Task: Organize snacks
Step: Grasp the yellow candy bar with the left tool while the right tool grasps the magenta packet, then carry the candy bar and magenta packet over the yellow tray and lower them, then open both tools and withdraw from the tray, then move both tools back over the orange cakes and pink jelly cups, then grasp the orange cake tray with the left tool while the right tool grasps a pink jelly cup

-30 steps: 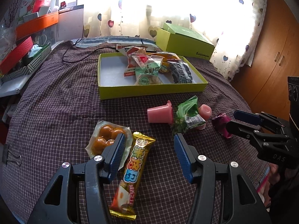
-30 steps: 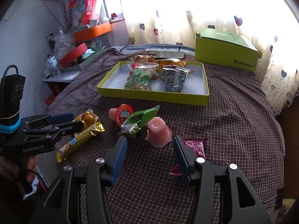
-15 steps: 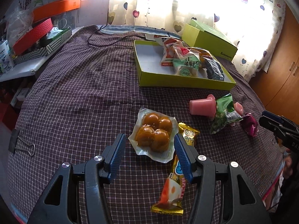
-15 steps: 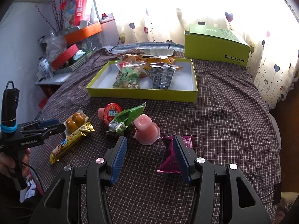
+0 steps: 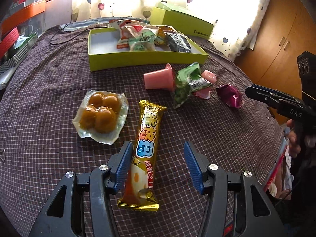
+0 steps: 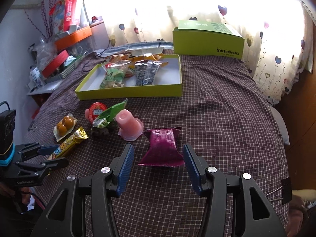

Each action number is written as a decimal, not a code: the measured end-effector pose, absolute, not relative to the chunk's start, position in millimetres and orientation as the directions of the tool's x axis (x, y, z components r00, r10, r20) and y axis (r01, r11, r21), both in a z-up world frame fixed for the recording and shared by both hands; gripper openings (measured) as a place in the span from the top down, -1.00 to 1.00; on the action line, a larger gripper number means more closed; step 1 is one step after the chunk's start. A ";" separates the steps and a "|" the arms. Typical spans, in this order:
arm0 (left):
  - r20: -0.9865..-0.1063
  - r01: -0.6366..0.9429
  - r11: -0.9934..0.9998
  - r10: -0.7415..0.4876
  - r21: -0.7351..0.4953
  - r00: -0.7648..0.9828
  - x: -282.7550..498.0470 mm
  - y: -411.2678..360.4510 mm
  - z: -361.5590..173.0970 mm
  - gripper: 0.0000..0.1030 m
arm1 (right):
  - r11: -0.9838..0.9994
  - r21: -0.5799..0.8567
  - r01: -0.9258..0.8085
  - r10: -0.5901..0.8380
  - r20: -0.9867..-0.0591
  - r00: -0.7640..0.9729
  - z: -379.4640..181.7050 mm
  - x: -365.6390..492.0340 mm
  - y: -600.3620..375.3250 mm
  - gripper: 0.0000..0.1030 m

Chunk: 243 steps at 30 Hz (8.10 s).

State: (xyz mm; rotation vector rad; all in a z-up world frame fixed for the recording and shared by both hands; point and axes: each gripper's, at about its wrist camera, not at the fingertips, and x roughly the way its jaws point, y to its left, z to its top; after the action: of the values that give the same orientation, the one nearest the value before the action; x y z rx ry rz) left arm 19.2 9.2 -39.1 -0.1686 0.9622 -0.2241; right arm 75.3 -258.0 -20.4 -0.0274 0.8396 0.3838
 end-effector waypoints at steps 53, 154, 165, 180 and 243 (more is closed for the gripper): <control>-0.702 0.091 0.979 -0.193 -0.180 0.685 45.5 2.9 10.2 0.56 | 0.904 0.148 -0.401 0.399 -0.630 0.666 20.8 82.0 -224.3 0.37; -0.612 -0.207 0.935 -0.014 -0.289 0.791 173.8 159.5 -1.6 0.25 | 0.818 0.089 -0.568 0.444 -0.726 0.525 5.2 229.5 -33.1 0.20; -0.610 -0.171 0.945 -0.037 -0.278 0.791 172.4 151.8 -4.9 0.25 | 0.854 0.075 -0.515 0.402 -0.723 0.561 11.3 212.8 -77.7 0.20; -0.649 -0.125 0.963 -0.063 -0.240 0.758 123.5 113.2 -2.5 0.25 | 0.883 0.102 -0.458 0.386 -0.712 0.586 11.7 167.2 -142.5 0.14; -0.762 -0.060 0.988 -0.068 -0.139 0.644 52.9 66.0 -33.1 -0.01 | 0.877 0.185 -0.444 0.427 -0.723 0.543 -14.7 109.1 -178.7 0.05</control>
State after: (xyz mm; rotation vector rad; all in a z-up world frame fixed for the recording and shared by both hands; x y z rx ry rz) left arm 52.9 66.0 -33.1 -0.1570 0.8720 -0.0048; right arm 109.1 -178.7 -14.7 -0.0211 0.8523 0.5171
